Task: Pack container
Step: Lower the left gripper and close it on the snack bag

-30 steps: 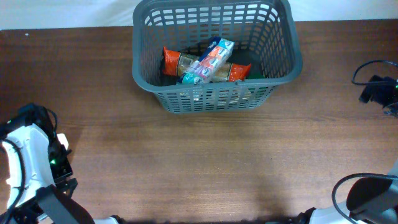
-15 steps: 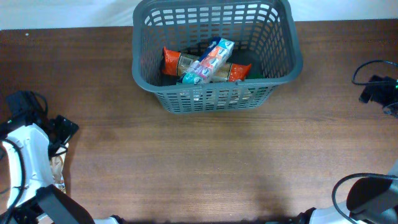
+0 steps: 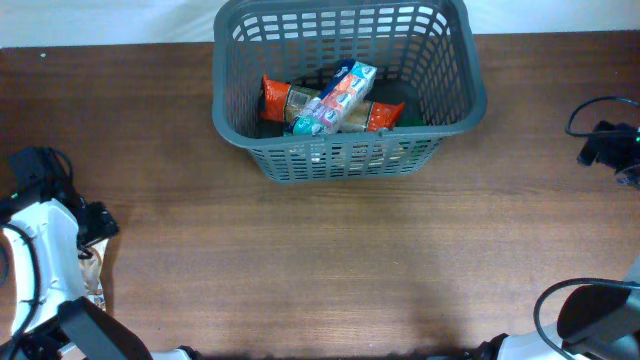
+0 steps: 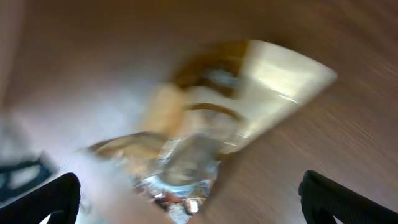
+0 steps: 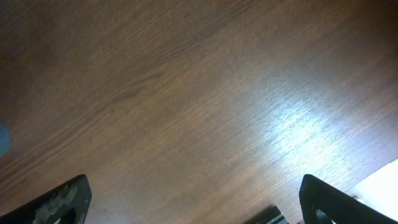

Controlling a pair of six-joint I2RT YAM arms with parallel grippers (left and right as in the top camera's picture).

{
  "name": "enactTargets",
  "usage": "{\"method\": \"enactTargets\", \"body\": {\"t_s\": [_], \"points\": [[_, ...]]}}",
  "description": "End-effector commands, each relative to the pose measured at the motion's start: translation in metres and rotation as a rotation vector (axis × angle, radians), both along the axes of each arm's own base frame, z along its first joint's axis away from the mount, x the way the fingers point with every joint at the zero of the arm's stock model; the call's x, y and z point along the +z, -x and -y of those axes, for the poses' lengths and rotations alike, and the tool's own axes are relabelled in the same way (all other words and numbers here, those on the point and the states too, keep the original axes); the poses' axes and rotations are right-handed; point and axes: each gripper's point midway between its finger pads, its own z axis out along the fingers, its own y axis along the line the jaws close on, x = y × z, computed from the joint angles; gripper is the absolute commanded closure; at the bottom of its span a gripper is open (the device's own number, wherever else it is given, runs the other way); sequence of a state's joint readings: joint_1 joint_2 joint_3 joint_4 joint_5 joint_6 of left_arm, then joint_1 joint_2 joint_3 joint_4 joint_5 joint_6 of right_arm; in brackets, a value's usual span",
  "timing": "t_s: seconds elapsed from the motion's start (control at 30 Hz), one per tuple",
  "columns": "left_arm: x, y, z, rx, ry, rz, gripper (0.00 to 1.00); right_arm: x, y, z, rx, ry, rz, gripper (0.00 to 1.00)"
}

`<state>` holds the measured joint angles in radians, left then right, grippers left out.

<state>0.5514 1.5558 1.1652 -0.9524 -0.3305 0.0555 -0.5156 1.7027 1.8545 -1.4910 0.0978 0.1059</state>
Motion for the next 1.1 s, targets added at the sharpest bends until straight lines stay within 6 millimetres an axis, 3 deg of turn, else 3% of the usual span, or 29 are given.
{"method": "enactTargets", "body": {"t_s": [0.0,0.17,0.4,0.6,0.97,1.07], "points": [[-0.003,-0.03,0.039,-0.398,0.198,0.067,0.01,0.003,0.003,0.002,-0.017,0.016,0.003,0.01],[-0.004,-0.022,0.031,-0.538,0.173,0.001,0.01,0.003,0.003,0.002,-0.017,0.016,0.003,0.01],[-0.006,0.002,0.006,-0.424,0.201,0.017,0.01,0.003,0.003,0.002,-0.017,0.016,0.003,0.01],[-0.007,0.01,0.008,-0.408,0.296,0.101,0.01,0.003,0.003,0.002,-0.017,0.016,0.003,0.01],[-0.038,0.017,0.008,-0.436,0.352,0.03,0.01,0.003,0.003,0.002,-0.017,0.016,0.003,0.01],[-0.047,0.018,-0.001,-0.426,0.332,-0.007,0.01,0.003,0.003,0.002,-0.017,0.016,0.003,0.01]]}}
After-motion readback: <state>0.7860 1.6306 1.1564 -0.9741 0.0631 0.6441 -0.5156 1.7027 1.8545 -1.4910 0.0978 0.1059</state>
